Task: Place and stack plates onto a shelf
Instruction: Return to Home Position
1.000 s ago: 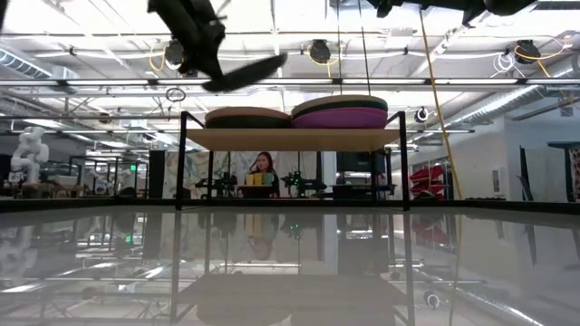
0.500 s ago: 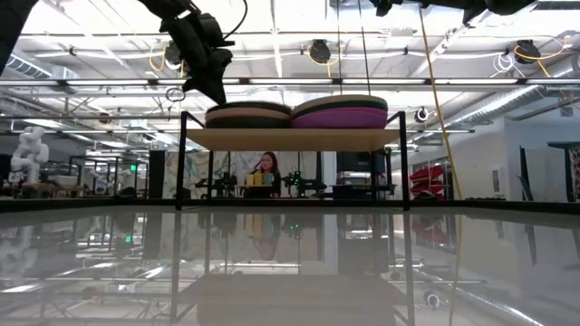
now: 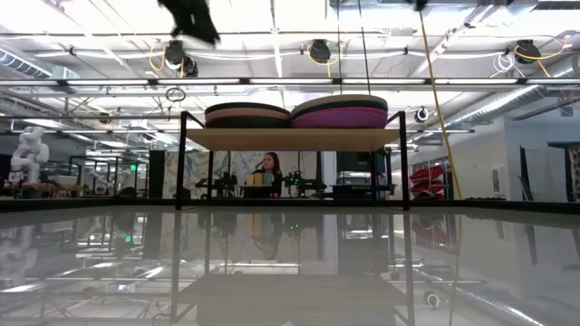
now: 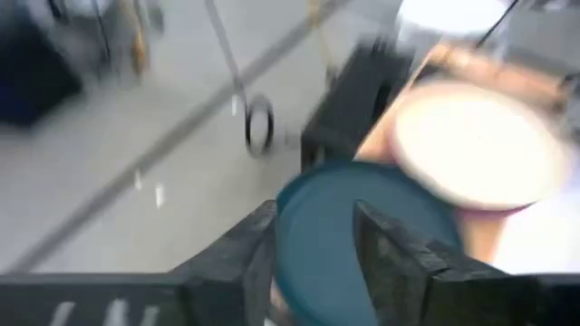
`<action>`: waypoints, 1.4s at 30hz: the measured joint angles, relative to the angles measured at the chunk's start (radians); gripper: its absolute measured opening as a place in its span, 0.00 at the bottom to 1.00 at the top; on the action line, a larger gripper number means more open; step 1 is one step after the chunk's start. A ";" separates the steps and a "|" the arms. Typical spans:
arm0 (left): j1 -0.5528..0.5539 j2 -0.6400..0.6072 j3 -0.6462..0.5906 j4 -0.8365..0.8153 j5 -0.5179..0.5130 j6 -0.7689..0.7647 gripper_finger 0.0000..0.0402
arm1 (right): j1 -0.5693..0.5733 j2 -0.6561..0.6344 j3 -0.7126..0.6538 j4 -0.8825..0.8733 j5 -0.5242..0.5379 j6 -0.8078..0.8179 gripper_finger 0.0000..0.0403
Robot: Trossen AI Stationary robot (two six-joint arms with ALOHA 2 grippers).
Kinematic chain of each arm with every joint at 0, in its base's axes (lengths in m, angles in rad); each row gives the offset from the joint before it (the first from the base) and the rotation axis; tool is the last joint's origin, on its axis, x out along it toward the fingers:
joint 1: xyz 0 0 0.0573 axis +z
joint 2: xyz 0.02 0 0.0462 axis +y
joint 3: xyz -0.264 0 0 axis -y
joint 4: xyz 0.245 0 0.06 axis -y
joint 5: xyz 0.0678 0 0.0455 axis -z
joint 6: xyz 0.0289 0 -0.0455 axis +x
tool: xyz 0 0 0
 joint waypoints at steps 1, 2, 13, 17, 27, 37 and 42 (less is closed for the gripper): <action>-0.013 -0.046 -0.013 0.024 0.002 -0.001 0.35 | -0.003 -0.032 0.000 -0.042 0.026 -0.013 0.32; -0.033 -0.097 -0.039 0.052 0.010 -0.001 0.30 | -0.006 -0.064 0.000 -0.079 0.048 -0.020 0.32; -0.398 -0.678 -0.722 0.669 -0.090 -0.059 0.01 | 0.028 -0.357 -0.156 -0.314 0.128 0.033 0.06; -0.453 -0.856 -0.972 0.826 -0.135 -0.074 0.01 | 0.028 -0.460 -0.277 -0.291 0.130 0.046 0.02; -0.462 -1.133 -1.351 0.966 -0.155 -0.125 0.00 | 0.028 -0.709 -0.382 -0.450 0.205 0.083 0.00; -0.462 -1.290 -1.628 1.119 -0.153 -0.177 0.00 | 0.028 -0.798 -0.528 -0.302 0.146 0.069 0.00; -0.461 -1.316 -1.758 1.255 -0.133 -0.216 0.00 | 0.028 -0.803 -0.641 -0.163 0.097 0.044 0.00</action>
